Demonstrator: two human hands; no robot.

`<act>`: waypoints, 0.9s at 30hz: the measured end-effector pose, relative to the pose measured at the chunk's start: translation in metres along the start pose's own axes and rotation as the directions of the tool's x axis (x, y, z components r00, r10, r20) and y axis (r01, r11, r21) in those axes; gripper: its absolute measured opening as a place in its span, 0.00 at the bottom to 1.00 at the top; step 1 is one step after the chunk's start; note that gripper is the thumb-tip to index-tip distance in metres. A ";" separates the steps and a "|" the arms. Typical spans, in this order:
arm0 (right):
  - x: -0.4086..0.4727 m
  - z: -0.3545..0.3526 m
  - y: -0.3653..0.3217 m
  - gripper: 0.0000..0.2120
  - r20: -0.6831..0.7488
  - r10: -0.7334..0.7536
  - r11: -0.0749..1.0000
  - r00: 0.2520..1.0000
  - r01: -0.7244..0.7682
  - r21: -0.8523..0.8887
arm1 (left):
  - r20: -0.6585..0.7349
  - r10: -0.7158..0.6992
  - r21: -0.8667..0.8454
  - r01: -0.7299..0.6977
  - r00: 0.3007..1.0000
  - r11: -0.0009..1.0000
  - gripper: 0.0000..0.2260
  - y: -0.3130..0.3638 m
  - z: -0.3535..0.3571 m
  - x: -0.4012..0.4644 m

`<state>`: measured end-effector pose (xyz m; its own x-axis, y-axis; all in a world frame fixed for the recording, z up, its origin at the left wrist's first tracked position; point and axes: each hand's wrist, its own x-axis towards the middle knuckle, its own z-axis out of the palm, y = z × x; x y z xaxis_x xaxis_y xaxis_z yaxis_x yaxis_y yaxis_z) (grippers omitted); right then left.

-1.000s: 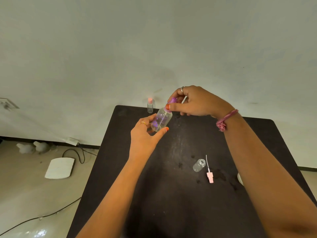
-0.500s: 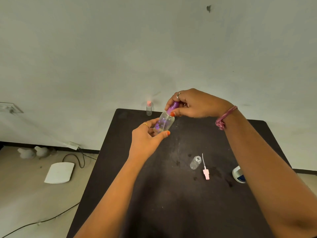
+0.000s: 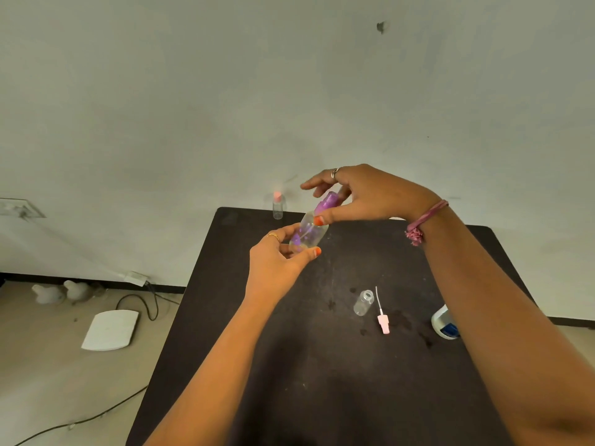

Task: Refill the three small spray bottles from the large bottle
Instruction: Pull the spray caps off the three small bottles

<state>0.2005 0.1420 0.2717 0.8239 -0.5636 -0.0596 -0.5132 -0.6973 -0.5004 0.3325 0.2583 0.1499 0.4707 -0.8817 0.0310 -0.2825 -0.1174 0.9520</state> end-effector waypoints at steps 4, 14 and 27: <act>0.001 0.005 0.004 0.17 -0.002 0.093 0.996 0.996 -0.093 -0.018 | 0.007 -0.005 -0.005 0.005 1.000 1.000 0.26 -0.001 0.001 -0.003; -0.003 0.007 0.002 0.13 0.003 0.101 0.995 0.995 -0.101 0.007 | -0.003 -0.003 -0.006 0.003 1.000 1.000 0.26 -0.003 0.002 -0.007; -0.009 0.005 0.005 0.23 0.106 0.133 0.987 0.986 -0.141 0.073 | 0.012 -0.011 -0.001 0.011 1.000 1.000 0.26 -0.004 0.006 -0.008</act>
<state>0.1912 0.1457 0.2655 0.7694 -0.6009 -0.2165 -0.6050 -0.5771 -0.5486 0.3246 0.2634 0.1437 0.4635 -0.8859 0.0169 -0.2763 -0.1264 0.9527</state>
